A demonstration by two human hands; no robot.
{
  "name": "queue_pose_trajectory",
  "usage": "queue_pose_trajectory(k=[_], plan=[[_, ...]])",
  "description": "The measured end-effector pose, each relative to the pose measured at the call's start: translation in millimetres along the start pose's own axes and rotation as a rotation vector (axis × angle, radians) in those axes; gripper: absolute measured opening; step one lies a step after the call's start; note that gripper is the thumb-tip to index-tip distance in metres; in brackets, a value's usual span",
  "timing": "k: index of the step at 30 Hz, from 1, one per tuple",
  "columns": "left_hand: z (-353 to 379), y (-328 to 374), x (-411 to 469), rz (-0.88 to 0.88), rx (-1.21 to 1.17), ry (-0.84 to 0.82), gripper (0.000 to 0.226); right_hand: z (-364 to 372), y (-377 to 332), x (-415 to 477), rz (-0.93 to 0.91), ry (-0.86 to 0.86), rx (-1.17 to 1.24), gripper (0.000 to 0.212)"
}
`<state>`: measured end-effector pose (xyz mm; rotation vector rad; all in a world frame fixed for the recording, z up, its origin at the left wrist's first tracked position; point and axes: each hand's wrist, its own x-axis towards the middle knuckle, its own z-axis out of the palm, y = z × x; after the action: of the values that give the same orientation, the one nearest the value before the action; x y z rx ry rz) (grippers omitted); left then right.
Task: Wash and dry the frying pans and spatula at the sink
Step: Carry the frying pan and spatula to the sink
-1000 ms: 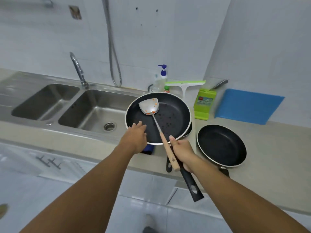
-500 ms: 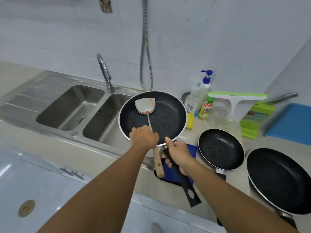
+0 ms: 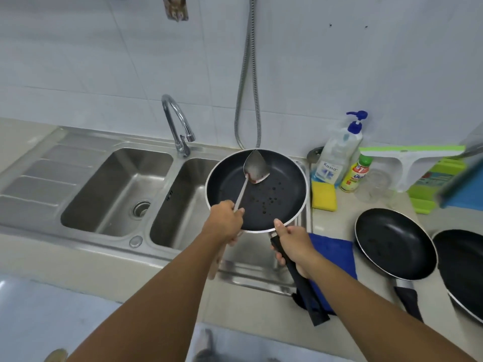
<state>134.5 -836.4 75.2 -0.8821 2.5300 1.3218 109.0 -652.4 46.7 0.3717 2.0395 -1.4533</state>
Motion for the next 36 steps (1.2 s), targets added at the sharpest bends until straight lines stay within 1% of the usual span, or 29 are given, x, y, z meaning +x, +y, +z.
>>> queue_pose_trajectory(k=[5, 9, 12, 17, 21, 29, 33, 36], plan=[[-46, -33, 25, 0.094, 0.033, -0.095, 0.032, 37, -1, 2, 0.03, 0.082, 0.062, 0.051], [-74, -56, 37, 0.121, 0.028, -0.149, 0.032, 59, 7, -2, 0.046, 0.139, 0.148, 0.053], [-81, -68, 43, 0.06, -0.045, -0.138, 0.028, 67, 11, -6, 0.06, 0.193, 0.182, 0.054], [-85, -84, 52, -0.026, -0.206, -0.054, 0.032, 68, 22, -7, 0.086, 0.232, 0.214, 0.055], [-83, -99, 60, -0.105, -0.239, -0.029, 0.029, 63, 26, -8, 0.082, 0.225, 0.217, 0.058], [-65, -121, 97, -0.259, -0.105, -0.16, 0.015, 66, 24, 0, 0.075, 0.193, 0.168, 0.06], [-57, -129, 118, -0.33, -0.035, -0.228, 0.018, 76, 27, 5, 0.087, 0.159, 0.169, 0.057], [-54, -135, 133, -0.361, 0.03, -0.241, 0.017, 83, 29, 8, 0.102, 0.114, 0.179, 0.053]])
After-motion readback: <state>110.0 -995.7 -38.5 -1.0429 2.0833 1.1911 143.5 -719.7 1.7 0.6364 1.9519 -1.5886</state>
